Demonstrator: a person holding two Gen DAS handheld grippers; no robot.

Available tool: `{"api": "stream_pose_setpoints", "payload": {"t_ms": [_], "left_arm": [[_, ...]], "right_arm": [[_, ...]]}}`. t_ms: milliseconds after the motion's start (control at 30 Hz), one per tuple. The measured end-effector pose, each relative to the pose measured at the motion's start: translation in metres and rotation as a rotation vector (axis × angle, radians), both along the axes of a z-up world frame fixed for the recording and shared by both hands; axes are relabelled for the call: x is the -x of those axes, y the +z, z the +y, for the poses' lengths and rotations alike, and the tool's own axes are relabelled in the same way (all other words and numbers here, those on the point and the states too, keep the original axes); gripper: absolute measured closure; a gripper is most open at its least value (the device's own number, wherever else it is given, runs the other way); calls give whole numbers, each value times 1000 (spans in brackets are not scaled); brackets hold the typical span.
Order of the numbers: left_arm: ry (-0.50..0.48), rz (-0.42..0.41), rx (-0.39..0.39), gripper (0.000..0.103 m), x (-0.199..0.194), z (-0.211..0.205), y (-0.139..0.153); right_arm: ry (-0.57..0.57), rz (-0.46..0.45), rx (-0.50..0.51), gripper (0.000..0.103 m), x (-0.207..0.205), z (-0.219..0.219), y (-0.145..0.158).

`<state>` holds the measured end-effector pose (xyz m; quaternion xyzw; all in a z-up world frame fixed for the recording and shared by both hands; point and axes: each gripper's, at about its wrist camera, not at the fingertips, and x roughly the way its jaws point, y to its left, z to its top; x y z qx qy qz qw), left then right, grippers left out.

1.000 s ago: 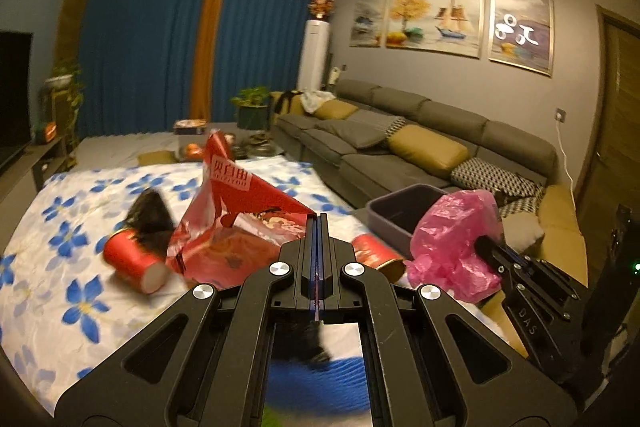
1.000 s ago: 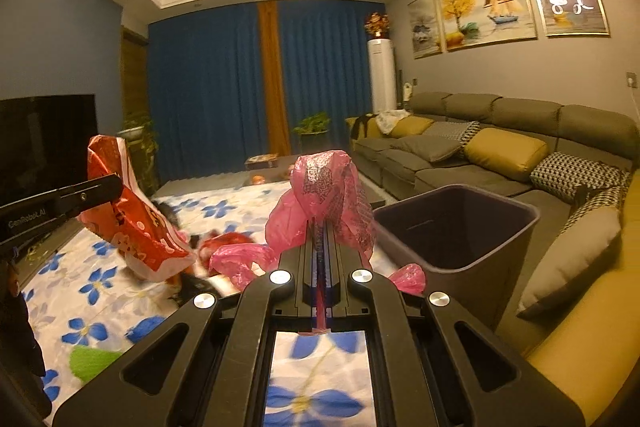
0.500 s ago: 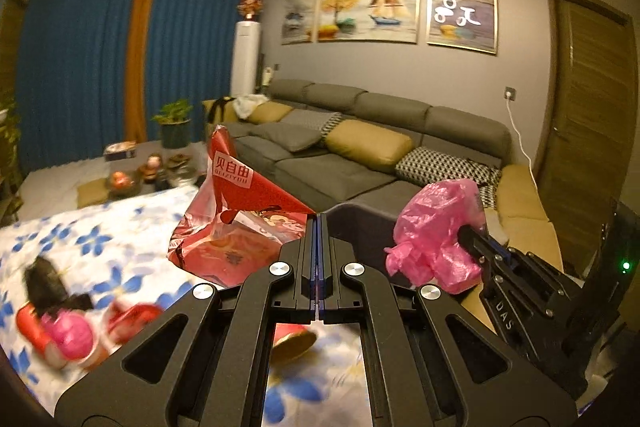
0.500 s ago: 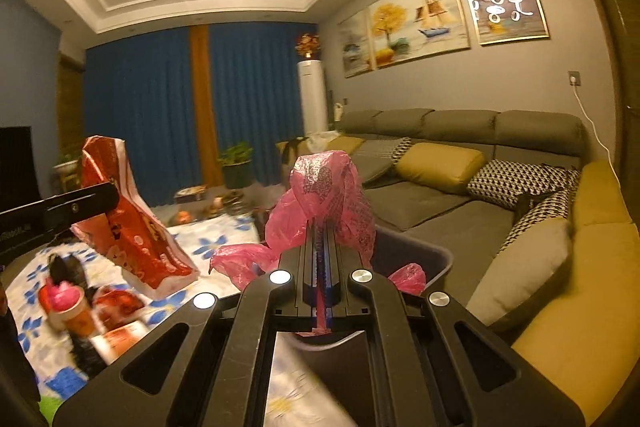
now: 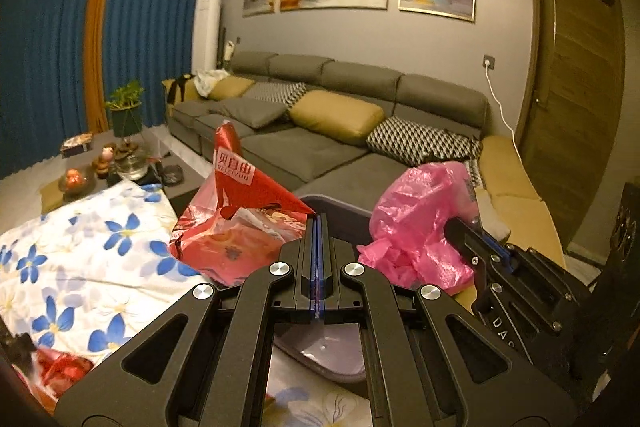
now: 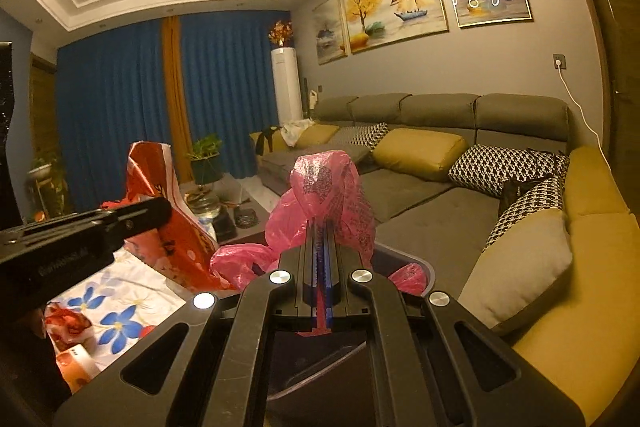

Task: Collect trash
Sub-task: 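Carry the red snack bag and pink bag over the gray bin with both tools, then open the left tool over the bin while the right tool releases the pink bag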

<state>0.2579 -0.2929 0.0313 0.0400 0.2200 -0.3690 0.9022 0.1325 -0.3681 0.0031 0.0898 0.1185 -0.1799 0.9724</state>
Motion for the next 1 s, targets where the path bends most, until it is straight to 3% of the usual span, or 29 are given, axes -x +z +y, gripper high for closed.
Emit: {"api": "stream_pose_setpoints", "payload": {"t_ms": [667, 767, 800, 833, 900, 933, 1000], "left_arm": [[-56, 143, 5, 103, -44, -28, -30], [-50, 168, 9, 88, -48, -27, -33], [-38, 175, 11, 74, -51, -25, -34], [-29, 179, 16, 56, -51, -22, -34], [-1, 184, 40, 40, -52, -15, -33], [22, 186, 49, 33, -53, -10, -33], [64, 178, 53, 27, -52, -1, -30]], "right_arm": [[13, 47, -43, 99, -43, -33, -9], [20, 59, -54, 98, -47, -35, -12], [21, 63, -55, 96, -47, -36, -13], [22, 65, -55, 93, -47, -36, -14], [21, 68, -54, 81, -49, -38, -15], [25, 66, -56, 71, -49, -39, -15], [26, 61, -57, 66, -49, -39, -17]]}}
